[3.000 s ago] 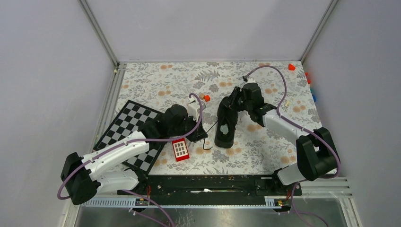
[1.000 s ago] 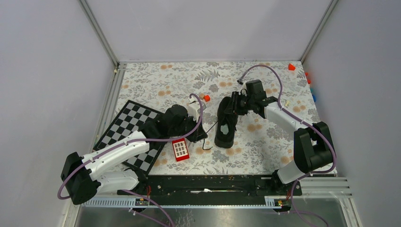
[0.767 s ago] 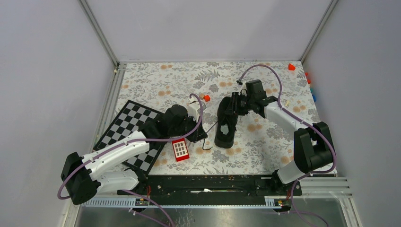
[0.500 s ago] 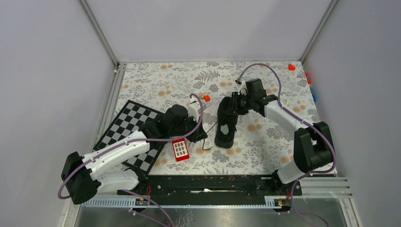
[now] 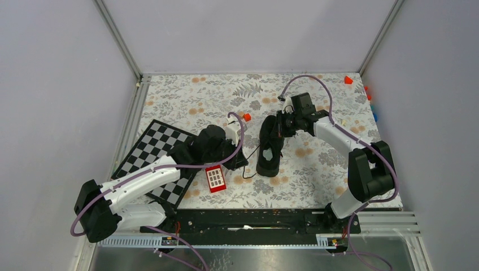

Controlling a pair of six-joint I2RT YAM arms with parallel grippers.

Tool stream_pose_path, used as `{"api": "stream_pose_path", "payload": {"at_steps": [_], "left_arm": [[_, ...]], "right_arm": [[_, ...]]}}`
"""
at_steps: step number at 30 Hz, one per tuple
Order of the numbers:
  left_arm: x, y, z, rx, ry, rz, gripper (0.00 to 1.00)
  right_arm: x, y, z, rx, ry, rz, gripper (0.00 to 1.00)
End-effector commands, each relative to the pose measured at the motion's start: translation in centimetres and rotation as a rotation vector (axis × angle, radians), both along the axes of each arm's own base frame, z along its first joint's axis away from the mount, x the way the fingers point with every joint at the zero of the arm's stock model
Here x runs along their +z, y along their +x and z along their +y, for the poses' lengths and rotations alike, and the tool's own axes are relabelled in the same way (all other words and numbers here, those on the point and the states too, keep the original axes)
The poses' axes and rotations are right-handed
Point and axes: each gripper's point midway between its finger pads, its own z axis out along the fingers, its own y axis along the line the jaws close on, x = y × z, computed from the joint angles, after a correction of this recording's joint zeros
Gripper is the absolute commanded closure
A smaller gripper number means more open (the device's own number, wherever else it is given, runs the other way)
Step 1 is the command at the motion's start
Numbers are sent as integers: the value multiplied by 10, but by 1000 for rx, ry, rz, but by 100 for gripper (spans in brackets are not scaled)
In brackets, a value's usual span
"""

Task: Tie the shoes
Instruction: Tie the shoelace on the shoe.

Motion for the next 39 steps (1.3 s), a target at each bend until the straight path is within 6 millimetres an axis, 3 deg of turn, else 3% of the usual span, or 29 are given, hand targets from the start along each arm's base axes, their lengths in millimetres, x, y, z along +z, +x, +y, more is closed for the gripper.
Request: {"api": "stream_pose_path", "payload": {"at_steps": [1,9,17,21,27,30,32,33,39], "left_arm": [[20,4,-8,-13,-45,-43,100],[19,5,-7,-9,-42,-44,100],[17,4,-6,-9,-39,-46,100],[16,3,-6,-11,-37,-42,100],[15,1,-5,-19,-34,-37,100],[15,1,-5,-22,-33,-36,100],[15,2,-5,-19,-33,-39,100],[15,2,-5,-20,-33,-42,100],[15,3,-7,-21,-32,-40,100]], "right_arm": [[24,3,8,17,40,-50,100],[52,22,4,-62,60,-196,100],[53,35,2,-112,61,-228,100],[59,52,-5,-164,37,-313,100],[95,88,-14,-204,17,-596,100],[101,96,-20,-218,-5,-684,93],[96,94,-20,-203,-34,-641,80],[90,91,-21,-192,-46,-601,73],[66,55,-21,-212,15,-427,55]]}}
